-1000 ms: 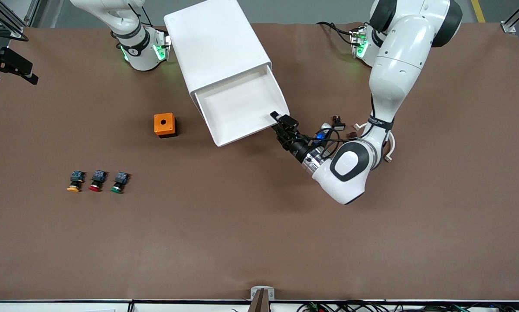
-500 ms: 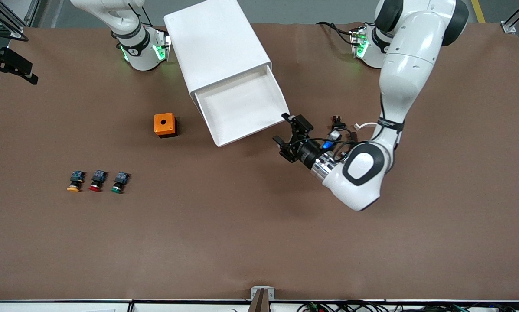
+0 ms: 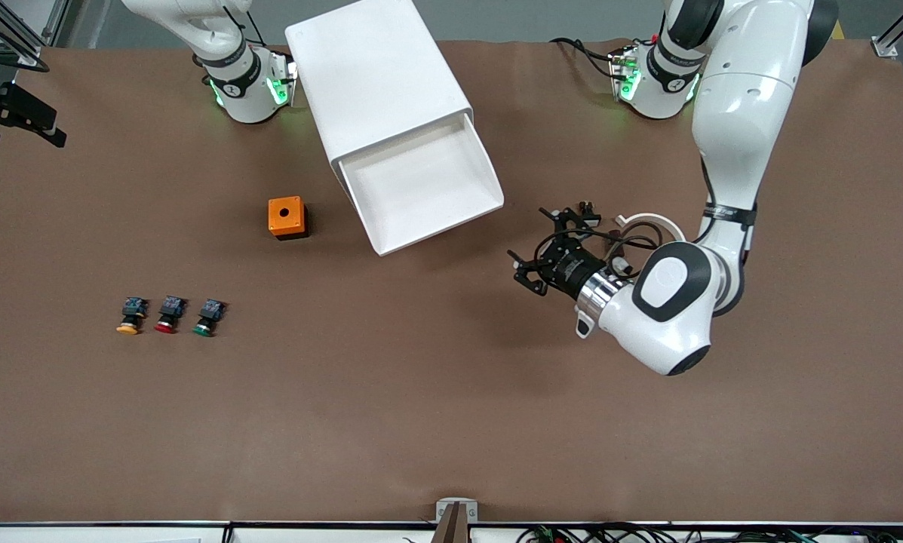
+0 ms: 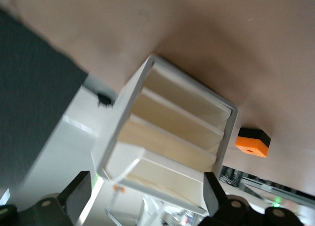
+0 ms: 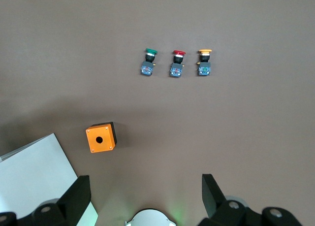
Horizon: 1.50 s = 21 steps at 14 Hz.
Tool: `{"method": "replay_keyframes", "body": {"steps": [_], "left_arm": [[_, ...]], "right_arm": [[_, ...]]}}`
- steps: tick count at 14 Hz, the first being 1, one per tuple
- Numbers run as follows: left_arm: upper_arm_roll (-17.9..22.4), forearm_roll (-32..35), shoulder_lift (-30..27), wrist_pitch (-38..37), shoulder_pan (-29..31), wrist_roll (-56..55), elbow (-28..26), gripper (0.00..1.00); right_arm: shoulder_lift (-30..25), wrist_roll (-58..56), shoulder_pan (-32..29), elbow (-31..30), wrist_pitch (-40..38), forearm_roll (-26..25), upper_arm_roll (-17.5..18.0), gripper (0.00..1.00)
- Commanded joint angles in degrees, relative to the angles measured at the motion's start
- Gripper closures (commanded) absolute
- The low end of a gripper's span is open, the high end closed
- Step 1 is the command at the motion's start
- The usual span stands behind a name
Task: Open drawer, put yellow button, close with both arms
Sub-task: 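Release the drawer and draw the left gripper back from the cabinet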
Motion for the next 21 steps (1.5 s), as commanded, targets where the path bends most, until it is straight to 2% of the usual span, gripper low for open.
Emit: {"method": "replay_keyframes", "body": {"steps": [1,4,6,10,18,21], "left_arm": [[1.45,7.13,-5.32,2.41,-0.08,13.16,-0.63,0.0],[0.93,17.85,-9.64,11.54,-0.6,19.45,-1.33,0.0],[0.84,19.9,-10.79,14.55,-0.34,19.89,-1.51,0.0],[0.84,24.91,-12.46,15.34,0.01,23.57,-2.48,0.0],[0.93,31.85,-13.08,27.29,-1.57,24.02,-4.15,0.0],[0.84,33.53,-15.27,30.19,-2.27,23.93,-6.07,0.0]], "right_arm": [[-1.48,-0.73,-0.28,-1.25,0.17,0.66,-0.04,0.0],[-1.48,-0.73,-0.28,-1.34,0.17,0.66,-0.04,0.0],[-1.48,-0.73,-0.28,-1.34,0.17,0.66,-0.04,0.0],[-1.48,-0.73,-0.28,-1.34,0.17,0.66,-0.04,0.0],[-1.48,-0.73,-0.36,-1.34,0.17,0.66,-0.12,0.0],[-1.48,-0.73,-0.36,-1.34,0.17,0.66,-0.12,0.0]]}}
